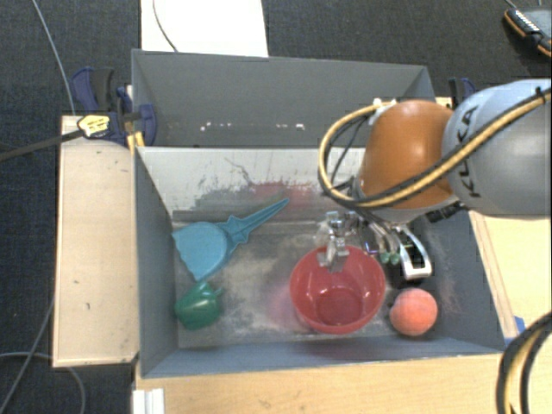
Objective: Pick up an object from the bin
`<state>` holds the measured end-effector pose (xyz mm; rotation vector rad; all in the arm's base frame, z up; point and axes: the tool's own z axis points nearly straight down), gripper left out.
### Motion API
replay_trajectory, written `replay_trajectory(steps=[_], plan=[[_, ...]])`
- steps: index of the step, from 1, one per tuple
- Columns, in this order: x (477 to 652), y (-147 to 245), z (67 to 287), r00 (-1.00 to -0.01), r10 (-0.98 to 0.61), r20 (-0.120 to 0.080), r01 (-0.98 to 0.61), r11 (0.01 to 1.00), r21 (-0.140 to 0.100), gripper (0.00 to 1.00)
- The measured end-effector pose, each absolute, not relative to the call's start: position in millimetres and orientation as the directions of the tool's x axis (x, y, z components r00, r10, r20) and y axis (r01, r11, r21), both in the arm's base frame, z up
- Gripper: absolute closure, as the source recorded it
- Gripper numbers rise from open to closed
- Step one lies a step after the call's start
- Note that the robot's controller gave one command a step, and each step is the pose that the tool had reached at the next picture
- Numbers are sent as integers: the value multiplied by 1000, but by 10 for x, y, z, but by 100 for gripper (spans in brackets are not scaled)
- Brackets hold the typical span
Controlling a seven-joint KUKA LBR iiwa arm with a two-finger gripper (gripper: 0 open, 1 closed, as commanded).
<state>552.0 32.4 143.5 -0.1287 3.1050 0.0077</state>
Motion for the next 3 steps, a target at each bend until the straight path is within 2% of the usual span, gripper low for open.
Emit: replay_trajectory(steps=[1,2,3], plan=[[5495,341,1699,-996,-90,-23,-90,996,4,100],[5714,31,960,-934,-356,-33,-356,934,-5,100],[5398,199,1396,-993,-114,-38,-114,993,4,100]])
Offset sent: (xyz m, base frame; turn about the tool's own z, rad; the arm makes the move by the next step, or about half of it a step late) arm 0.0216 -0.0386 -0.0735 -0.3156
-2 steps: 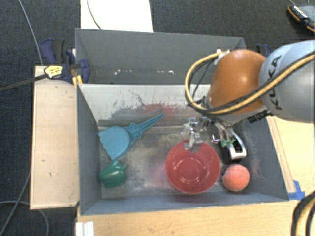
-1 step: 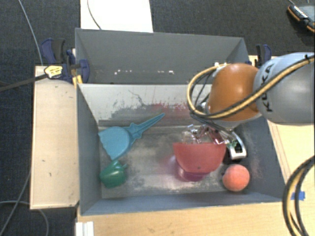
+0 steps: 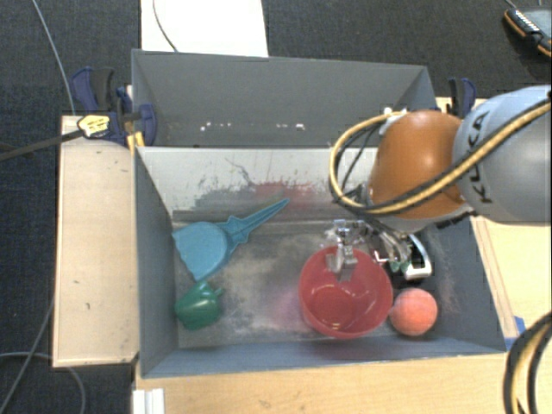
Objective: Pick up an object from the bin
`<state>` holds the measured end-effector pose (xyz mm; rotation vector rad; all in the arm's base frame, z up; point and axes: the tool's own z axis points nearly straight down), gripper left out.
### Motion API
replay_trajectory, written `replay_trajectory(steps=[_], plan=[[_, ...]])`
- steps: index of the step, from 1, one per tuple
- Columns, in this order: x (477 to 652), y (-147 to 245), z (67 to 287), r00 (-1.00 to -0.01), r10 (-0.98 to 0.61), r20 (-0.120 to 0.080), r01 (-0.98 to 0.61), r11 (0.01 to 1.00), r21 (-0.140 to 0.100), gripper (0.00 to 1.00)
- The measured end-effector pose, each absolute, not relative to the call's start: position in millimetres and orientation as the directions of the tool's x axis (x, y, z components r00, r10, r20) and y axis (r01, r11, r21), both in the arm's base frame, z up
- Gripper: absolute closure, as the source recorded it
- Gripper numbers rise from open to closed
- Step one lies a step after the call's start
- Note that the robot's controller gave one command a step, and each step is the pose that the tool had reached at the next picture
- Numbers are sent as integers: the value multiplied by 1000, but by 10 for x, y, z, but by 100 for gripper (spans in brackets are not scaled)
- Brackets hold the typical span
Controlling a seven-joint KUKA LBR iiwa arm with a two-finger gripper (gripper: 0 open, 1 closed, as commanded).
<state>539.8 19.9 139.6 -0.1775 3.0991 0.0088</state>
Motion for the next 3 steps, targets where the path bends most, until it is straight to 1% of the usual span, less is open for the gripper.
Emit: replay_trajectory(steps=[1,2,3], plan=[[5448,192,1487,-993,-109,-47,-109,994,3,100],[5119,67,1317,-964,-256,-67,-256,967,-7,100],[5201,116,2201,-972,-230,-43,-230,973,-2,100]])
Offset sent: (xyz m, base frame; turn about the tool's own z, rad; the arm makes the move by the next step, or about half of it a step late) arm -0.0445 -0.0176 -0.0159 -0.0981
